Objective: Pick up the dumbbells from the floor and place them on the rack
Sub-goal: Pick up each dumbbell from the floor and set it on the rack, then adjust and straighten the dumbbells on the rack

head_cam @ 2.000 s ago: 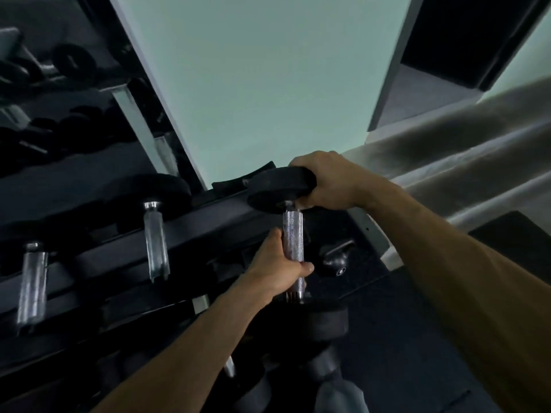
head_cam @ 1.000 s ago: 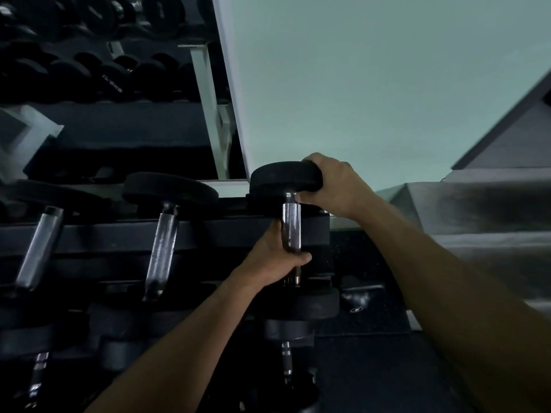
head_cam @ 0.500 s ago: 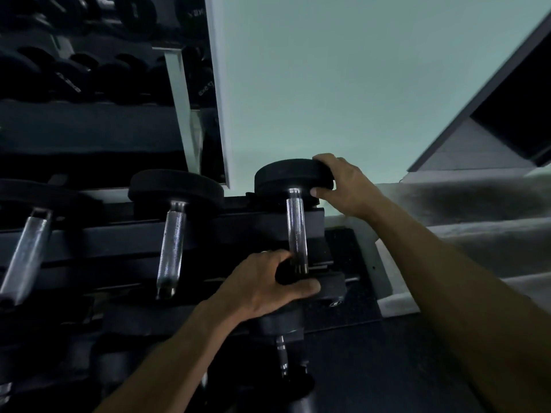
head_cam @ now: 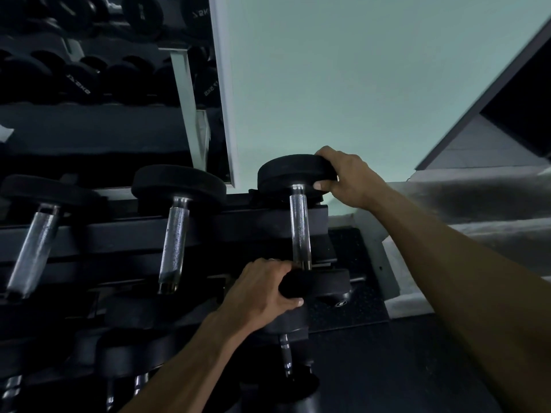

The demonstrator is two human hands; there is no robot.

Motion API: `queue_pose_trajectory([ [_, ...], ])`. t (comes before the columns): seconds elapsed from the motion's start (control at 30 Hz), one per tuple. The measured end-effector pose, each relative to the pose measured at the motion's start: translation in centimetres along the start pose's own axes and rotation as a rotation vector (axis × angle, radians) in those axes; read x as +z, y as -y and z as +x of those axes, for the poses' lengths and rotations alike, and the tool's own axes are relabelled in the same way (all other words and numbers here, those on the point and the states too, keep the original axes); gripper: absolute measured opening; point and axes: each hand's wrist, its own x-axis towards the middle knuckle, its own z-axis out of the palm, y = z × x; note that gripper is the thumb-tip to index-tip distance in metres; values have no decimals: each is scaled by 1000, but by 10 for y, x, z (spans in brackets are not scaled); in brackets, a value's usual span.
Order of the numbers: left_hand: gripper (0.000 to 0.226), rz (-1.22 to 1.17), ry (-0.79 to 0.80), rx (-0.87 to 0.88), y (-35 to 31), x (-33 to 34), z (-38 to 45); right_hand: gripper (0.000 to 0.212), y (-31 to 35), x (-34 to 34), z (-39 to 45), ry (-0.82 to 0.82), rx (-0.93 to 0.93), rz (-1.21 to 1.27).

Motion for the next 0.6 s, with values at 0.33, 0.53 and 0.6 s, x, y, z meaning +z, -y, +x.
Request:
queue_pose_trajectory([
  [0.33, 48, -45, 19, -59, -1, 4, -2, 41, 6, -3, 2, 22, -18, -23],
  [0.53, 55, 67, 15, -78, -1, 4, -7, 52, 10, 0, -2, 22, 24, -114],
  [0.6, 71, 141, 6, -60, -4, -1, -13, 67, 15, 0, -8, 14, 23, -107],
])
